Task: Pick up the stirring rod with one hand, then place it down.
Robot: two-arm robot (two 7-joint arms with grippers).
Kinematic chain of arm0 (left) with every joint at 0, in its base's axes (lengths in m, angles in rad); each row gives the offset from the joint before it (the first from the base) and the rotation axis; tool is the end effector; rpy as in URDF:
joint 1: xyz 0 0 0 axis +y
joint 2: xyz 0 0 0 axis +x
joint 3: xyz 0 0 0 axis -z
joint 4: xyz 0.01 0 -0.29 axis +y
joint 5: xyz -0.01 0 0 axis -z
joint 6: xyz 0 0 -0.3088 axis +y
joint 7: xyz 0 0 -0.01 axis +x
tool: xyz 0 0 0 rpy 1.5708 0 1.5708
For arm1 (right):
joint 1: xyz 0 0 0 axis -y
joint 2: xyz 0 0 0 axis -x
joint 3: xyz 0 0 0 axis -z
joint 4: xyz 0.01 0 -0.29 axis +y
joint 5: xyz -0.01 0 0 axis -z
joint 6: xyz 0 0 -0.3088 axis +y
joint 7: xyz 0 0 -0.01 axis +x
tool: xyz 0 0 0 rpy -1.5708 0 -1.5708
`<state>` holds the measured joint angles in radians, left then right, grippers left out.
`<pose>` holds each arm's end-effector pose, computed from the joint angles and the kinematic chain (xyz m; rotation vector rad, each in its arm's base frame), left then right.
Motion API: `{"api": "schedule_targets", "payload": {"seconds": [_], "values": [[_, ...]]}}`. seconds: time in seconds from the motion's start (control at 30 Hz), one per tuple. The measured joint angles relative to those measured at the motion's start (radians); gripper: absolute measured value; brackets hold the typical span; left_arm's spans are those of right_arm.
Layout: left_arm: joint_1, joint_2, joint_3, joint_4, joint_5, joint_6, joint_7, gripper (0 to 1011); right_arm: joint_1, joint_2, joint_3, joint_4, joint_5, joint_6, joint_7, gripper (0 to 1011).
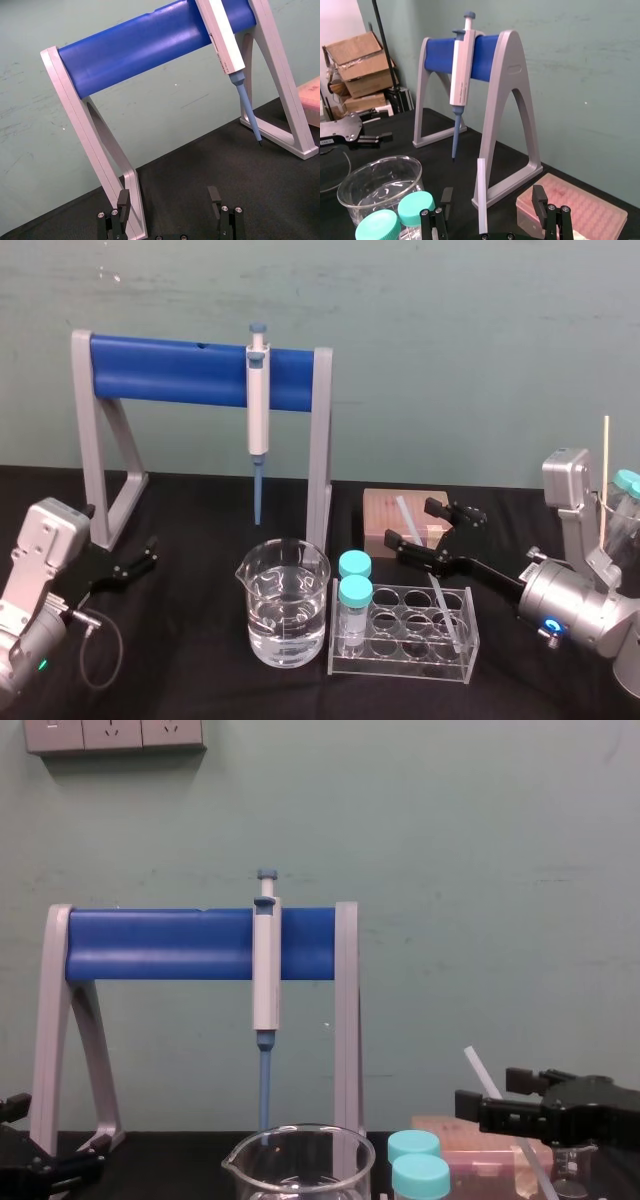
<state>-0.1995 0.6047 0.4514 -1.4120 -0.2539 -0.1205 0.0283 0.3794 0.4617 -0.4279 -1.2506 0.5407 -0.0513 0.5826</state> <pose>0.3581 0.0827 -0.3023 0.3045 -0.2850 1.2480 0.4153 -0.0631 -0.2809 -0.0494 0.0330 -0.7710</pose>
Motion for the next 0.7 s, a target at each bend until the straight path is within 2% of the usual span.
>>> {"api": "schedule_targets", "payload": {"seconds": [0.23,0.7], "values": [[0.000,0.000,0.000,0.000,0.000,0.000,0.000,1000,0.005,-0.006,-0.001,0.008,-0.012,0.027,0.004,1000],[0.000,0.000,0.000,0.000,0.000,0.000,0.000,1001,0.000,-0.007,0.002,0.004,-0.022,0.025,-0.010,1000]]}}
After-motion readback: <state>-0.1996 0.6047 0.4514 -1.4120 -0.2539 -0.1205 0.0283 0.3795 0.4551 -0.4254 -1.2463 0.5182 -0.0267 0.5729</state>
